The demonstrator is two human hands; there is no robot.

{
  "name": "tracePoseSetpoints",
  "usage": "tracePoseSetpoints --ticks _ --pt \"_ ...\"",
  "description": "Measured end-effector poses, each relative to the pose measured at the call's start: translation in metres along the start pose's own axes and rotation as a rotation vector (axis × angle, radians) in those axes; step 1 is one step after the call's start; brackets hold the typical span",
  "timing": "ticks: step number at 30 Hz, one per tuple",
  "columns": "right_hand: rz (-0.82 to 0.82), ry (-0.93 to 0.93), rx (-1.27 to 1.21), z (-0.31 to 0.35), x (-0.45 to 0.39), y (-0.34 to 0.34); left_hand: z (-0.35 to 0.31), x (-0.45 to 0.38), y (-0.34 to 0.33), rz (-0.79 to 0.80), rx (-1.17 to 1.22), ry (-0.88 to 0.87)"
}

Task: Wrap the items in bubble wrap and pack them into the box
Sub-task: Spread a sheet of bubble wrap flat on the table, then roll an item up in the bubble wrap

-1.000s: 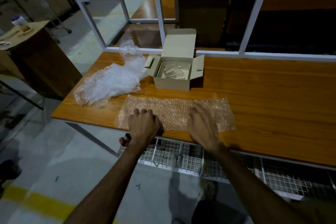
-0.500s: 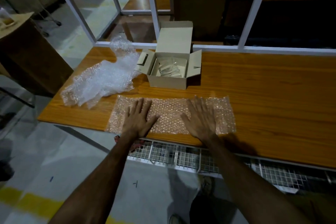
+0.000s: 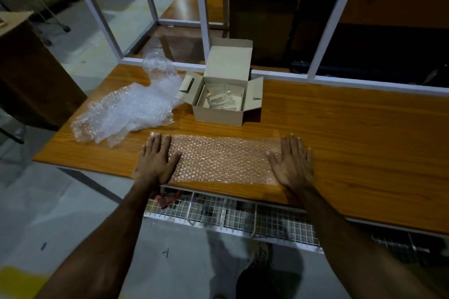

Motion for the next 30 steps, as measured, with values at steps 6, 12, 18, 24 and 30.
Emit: tracePoseSetpoints --ticks 6,12,18,24,30 --pt "0.057 -0.009 0.01 -0.002 -0.004 -0.003 0.003 -0.002 -0.001 -0.003 -0.004 -0.031" --pt "-0.246 0.055 -0.159 0.035 -0.004 0.048 -0.005 0.022 0.024 -0.343 0.206 -0.085" --pt "-0.245 0.298 -0.459 0.14 -0.058 0.125 0.01 0.026 0.025 -0.406 0.302 0.085" --pt "-0.097 0.032 -0.464 0.175 -0.132 0.125 0.021 0.04 0.015 -0.391 0.4 0.177" --pt "-0.04 -0.084 -0.442 0.172 -0.149 0.12 0.028 0.048 0.013 -0.369 0.46 0.174"
Point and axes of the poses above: each hand's wrist, its own x-axis away from the middle knuckle, its own y-axis out of the back of the hand, z = x × y, the point moved 6 cm from there along -x, towards the middle knuckle, and after that the axes turned 14 degrees about z, right-handed, at the moved point
